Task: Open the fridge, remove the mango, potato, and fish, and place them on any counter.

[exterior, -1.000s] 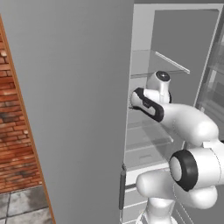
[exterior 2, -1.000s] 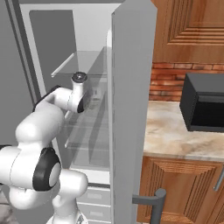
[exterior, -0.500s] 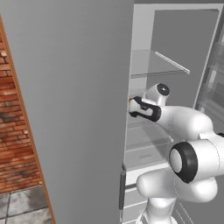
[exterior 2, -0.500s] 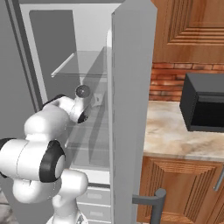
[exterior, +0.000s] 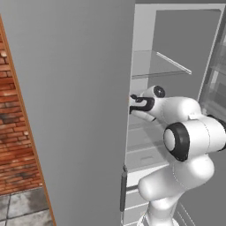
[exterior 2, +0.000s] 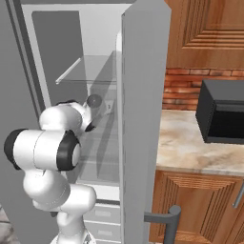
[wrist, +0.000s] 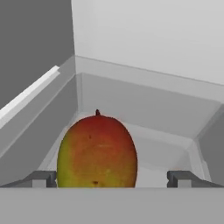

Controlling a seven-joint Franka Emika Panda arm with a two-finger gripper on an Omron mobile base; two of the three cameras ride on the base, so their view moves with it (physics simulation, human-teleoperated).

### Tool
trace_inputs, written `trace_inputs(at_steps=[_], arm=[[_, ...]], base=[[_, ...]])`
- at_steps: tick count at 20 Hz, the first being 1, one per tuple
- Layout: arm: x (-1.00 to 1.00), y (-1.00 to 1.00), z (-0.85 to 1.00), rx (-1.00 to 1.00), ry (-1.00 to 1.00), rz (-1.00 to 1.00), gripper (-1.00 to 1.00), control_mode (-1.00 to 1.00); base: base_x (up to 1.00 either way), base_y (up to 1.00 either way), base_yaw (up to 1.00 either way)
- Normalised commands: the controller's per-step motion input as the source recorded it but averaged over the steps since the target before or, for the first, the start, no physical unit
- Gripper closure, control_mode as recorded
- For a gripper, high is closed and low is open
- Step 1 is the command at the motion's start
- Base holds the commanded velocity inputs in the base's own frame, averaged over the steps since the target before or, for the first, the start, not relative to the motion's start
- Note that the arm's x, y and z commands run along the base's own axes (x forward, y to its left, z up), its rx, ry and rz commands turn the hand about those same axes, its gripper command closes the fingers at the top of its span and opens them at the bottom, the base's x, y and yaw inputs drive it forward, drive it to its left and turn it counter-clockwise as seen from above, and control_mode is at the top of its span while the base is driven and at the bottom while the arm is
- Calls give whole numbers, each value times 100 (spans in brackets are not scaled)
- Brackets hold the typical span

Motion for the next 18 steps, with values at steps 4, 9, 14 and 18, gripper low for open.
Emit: trace_inputs(at_steps=[4, 9, 14, 18], arm=[[22, 0, 0, 0, 0, 0, -100, -100], [29, 0, -2, 0, 0, 0, -100, -100], [18, 0, -20, 0, 5, 0, -100, -100], [-37, 0, -47, 0, 10, -1, -100, -100]], base=[[0, 0, 0], [0, 0, 0], [0, 0, 0], [0, 0, 0]])
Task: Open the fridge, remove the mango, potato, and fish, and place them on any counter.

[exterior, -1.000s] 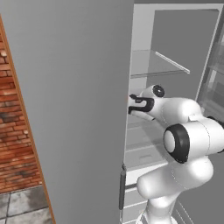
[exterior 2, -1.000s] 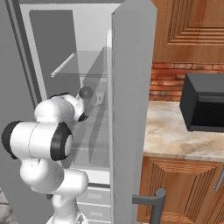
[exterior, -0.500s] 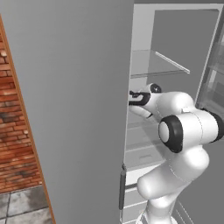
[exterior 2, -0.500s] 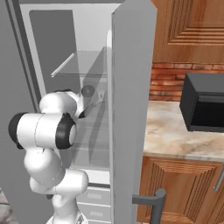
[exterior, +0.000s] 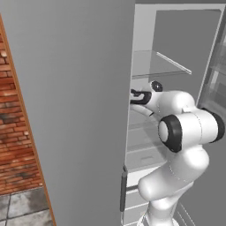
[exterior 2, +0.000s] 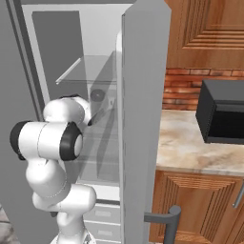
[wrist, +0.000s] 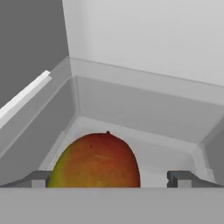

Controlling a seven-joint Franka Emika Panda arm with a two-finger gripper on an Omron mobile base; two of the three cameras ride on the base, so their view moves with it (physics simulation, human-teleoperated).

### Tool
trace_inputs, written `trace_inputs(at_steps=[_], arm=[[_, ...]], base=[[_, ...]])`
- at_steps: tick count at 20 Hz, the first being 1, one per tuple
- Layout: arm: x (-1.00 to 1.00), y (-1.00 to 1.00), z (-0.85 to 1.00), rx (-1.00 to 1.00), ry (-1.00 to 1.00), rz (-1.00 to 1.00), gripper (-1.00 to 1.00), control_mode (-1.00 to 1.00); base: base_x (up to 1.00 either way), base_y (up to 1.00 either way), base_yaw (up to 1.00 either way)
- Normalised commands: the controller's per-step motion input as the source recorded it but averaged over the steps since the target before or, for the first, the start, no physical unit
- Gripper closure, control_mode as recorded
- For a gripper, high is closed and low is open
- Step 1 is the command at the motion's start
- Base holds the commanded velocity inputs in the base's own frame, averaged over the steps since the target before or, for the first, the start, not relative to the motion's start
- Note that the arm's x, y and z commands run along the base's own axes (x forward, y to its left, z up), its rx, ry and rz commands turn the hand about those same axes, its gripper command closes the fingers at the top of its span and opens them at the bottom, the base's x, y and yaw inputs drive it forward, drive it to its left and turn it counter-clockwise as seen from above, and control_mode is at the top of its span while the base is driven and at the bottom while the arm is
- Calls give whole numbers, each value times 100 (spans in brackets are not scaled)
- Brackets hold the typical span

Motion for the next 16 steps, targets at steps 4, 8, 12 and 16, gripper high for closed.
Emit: trace_inputs(at_steps=[4, 8, 12, 16], arm=[[-25, 0, -51, 0, 7, -2, -100, -100], [7, 10, -40, 0, 0, 0, -100, -100], [21, 20, -45, 2, 0, 0, 100, -100], [3, 3, -54, 3, 1, 0, 100, -100]], base=[[0, 0, 0], [0, 0, 0], [0, 0, 0], [0, 0, 0]])
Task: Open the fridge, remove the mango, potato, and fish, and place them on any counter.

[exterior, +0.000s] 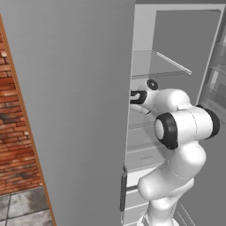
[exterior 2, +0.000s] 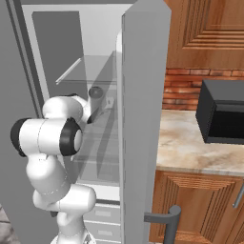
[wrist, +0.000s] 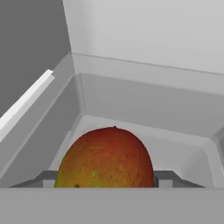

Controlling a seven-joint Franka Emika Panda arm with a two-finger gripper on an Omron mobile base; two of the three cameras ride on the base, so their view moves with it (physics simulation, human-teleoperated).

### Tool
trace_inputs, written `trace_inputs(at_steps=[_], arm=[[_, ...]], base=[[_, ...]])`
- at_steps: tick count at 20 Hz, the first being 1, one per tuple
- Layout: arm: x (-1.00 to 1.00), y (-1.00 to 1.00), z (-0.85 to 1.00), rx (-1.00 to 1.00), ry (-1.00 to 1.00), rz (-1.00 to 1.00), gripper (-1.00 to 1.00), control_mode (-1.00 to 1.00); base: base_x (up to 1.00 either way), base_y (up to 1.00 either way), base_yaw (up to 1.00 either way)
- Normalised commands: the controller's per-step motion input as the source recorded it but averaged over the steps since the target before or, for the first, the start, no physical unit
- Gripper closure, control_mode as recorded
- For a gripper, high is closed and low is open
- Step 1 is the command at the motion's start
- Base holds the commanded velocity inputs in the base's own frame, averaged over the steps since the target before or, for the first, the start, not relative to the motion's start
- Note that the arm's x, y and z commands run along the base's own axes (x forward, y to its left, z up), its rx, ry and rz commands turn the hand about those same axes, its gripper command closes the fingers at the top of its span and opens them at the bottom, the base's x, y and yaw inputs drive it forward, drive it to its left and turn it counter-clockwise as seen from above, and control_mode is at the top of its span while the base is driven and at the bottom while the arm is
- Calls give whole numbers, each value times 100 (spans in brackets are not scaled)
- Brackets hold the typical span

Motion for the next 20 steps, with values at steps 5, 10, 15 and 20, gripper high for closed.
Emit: trace_inputs(at_steps=[5, 10, 15, 20], arm=[[-39, 0, -34, 4, 1, -1, 100, -100], [-100, -12, 28, 6, -27, -4, 100, -100], [-100, -24, 68, 0, -26, -9, 100, -100], [-100, -19, 100, 0, -1, -10, 100, -100]], base=[[0, 0, 0], [0, 0, 0], [0, 0, 0], [0, 0, 0]])
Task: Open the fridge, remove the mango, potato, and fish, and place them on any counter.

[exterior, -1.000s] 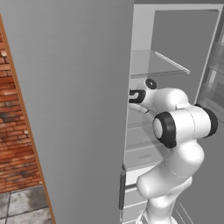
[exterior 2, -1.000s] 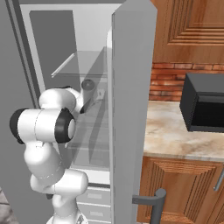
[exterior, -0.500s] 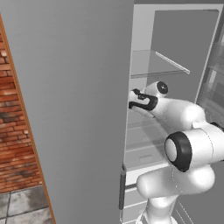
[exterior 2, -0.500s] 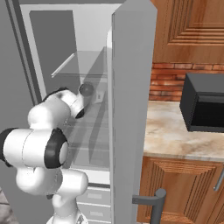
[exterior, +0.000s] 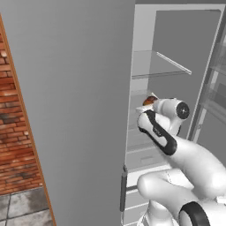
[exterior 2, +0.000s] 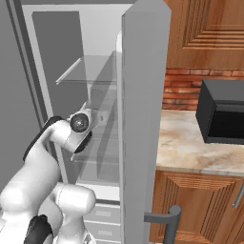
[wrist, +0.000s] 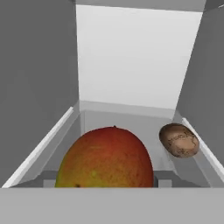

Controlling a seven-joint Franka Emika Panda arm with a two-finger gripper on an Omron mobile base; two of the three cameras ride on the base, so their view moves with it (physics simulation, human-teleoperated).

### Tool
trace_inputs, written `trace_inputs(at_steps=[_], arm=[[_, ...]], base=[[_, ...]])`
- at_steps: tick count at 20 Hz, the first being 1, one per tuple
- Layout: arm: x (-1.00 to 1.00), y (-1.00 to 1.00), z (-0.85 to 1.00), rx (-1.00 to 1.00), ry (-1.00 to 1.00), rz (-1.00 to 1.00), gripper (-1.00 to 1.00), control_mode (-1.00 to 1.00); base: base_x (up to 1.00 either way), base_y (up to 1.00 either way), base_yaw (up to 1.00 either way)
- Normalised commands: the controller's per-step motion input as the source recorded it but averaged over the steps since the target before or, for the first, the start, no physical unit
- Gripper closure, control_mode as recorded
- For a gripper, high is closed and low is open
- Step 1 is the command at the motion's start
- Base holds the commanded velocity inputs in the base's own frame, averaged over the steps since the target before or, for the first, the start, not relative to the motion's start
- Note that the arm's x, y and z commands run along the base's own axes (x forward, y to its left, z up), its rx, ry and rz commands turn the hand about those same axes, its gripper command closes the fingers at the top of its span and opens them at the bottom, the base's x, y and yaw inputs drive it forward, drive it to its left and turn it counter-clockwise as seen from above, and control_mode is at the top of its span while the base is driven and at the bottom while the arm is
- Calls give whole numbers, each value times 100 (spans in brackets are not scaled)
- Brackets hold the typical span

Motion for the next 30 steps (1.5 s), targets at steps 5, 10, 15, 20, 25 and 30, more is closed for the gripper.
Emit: trace_inputs(at_steps=[5, 10, 15, 20, 25, 30], arm=[[-99, -2, 100, 0, 21, -12, 100, -100], [-82, 0, 100, -1, 39, -13, 100, -100], [-89, 0, 37, 0, 38, -8, 100, -100], [-92, 0, -28, 0, 35, -1, 100, -100], [-58, 0, -71, 0, 34, 0, 100, -100], [-9, 2, -9, 0, 6, -1, 100, 100]], base=[[0, 0, 0], [0, 0, 0], [0, 0, 0], [0, 0, 0], [0, 0, 0], [-65, 31, -12]])
